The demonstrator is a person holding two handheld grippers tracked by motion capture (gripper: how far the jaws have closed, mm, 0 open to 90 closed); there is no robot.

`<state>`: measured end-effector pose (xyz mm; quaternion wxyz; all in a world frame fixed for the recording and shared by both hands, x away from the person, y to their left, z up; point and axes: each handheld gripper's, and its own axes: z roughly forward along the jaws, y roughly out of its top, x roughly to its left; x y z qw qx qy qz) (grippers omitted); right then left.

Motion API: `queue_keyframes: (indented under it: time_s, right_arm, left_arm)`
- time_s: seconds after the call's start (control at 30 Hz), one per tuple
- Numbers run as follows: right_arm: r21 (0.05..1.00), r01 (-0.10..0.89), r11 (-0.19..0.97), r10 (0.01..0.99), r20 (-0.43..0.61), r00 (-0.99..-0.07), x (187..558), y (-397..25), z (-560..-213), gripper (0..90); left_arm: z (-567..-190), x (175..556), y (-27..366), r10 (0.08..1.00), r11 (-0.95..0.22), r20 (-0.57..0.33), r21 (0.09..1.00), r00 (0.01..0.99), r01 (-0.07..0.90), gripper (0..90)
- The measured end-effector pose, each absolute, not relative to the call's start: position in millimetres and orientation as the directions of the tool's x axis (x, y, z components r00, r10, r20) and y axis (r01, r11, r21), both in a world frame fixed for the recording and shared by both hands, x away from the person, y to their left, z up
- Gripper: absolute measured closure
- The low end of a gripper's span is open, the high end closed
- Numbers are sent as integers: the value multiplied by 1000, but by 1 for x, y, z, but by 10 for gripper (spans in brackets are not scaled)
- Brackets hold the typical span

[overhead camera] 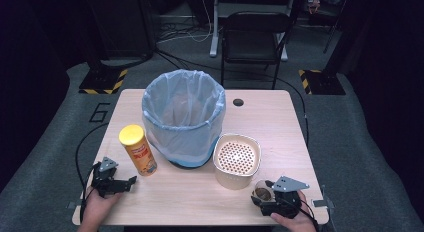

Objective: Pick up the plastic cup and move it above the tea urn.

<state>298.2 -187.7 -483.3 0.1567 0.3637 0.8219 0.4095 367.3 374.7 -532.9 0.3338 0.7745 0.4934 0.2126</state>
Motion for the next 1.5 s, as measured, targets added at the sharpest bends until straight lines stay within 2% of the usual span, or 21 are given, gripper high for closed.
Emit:
queue_keyframes:
  time_s: [0.53,1.5]
  right_arm:
    - [788,455,415,727,13,-687,299,-189,-483,308]
    - [780,451,433,729,-9,-685,302,-198,-476,334]
  left_arm:
    - [-533,367,375,906,-289,-1,727,422,622,0]
    - [-533,367,375,906,-290,0,727,423,622,0]
